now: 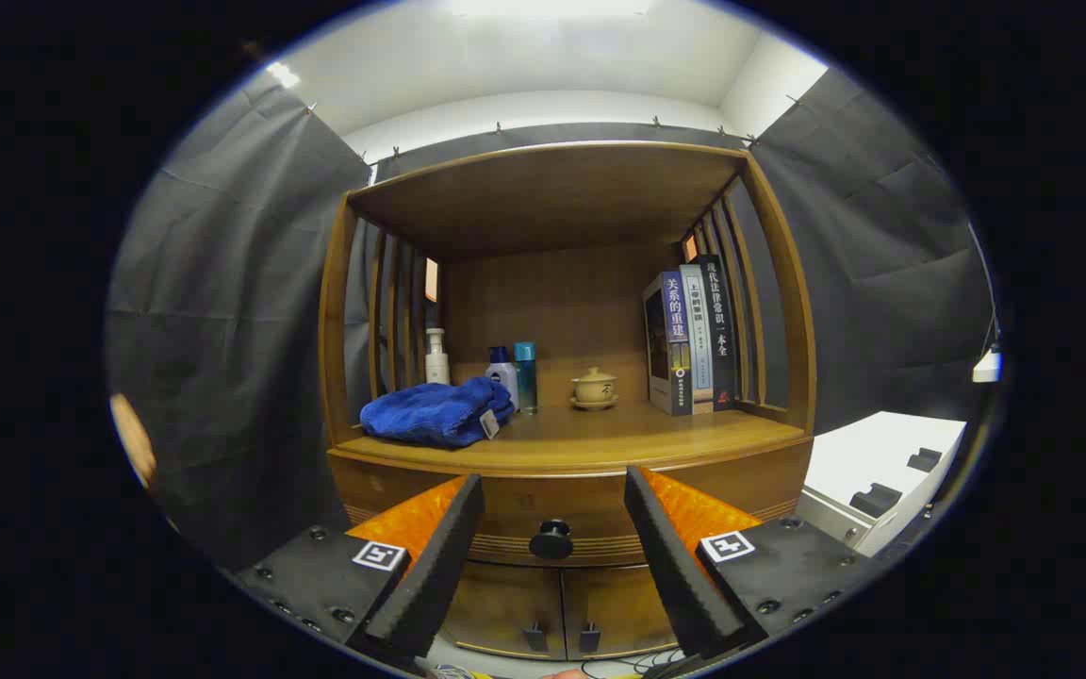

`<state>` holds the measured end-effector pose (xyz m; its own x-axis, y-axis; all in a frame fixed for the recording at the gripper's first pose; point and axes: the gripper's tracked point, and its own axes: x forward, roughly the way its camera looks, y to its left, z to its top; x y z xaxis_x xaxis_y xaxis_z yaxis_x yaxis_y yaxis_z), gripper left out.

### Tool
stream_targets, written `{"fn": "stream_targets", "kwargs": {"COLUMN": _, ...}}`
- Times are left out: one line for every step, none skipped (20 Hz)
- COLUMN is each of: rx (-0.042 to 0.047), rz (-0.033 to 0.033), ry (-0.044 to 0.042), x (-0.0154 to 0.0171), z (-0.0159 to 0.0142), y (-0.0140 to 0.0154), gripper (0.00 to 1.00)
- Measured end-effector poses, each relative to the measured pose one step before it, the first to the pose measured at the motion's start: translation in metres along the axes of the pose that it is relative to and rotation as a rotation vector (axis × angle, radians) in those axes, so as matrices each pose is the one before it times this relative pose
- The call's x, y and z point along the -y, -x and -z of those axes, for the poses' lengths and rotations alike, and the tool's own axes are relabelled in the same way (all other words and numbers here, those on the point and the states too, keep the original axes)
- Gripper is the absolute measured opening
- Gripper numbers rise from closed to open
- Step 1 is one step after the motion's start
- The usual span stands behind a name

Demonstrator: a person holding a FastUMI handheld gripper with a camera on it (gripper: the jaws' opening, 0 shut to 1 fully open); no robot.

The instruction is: Pull open the drawer, take out the items inside it, and place them on the countertop above the cabinet.

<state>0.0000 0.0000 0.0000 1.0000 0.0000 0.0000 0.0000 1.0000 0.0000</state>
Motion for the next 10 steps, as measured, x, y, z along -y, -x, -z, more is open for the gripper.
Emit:
{"fn": "stream_targets", "kwargs": {"rx": 0.00362, "rz": 0.00120, "ry": -0.00314, "x": -0.00043, "z": -0.00052, "y": 0.00397, "gripper": 0.98}}
{"fn": "stream_targets", "kwargs": {"rx": 0.00633, "rz": 0.01512, "ry": -0.00167, "x": 0.00319, "z": -0.00153, "y": 0.00307, "gripper": 0.98}}
{"fn": "stream_targets", "kwargs": {"rx": 0.00650, "rz": 0.02125, "ry": 0.00220, "x": 0.00534, "z": -0.00162, "y": 0.00257, "gripper": 0.98}}
{"fn": "stream_targets", "kwargs": {"rx": 0.00559, "rz": 0.01100, "ry": 0.00073, "x": 0.00282, "z": -0.00208, "y": 0.00130, "gripper": 0.98}}
{"fn": "stream_targets", "kwargs": {"rx": 0.00280, "rz": -0.00191, "ry": -0.00622, "x": 0.00046, "z": -0.00161, "y": 0.00021, "gripper": 0.98}}
{"fn": "stream_targets", "kwargs": {"rx": 0.00237, "rz": -0.00616, "ry": -0.00599, "x": -0.00039, "z": -0.00184, "y": 0.00141, "gripper": 0.98}}
{"fn": "stream_targets", "kwargs": {"rx": 0.00181, "rz": -0.00277, "ry": -0.00322, "x": 0.00120, "z": -0.00171, "y": 0.00078, "gripper": 0.98}}
{"fn": "stream_targets", "kwargs": {"rx": -0.00034, "rz": -0.00311, "ry": -0.00236, "x": 0.00235, "z": -0.00071, "y": 0.00061, "gripper": 0.98}}
{"fn": "stream_targets", "kwargs": {"rx": -0.00013, "rz": -0.00480, "ry": -0.00634, "x": 0.00076, "z": -0.00081, "y": 0.00117, "gripper": 0.98}}
{"fn": "stream_targets", "kwargs": {"rx": 0.00179, "rz": -0.00293, "ry": -0.00984, "x": 0.00076, "z": -0.00032, "y": 0.00071, "gripper": 0.98}}
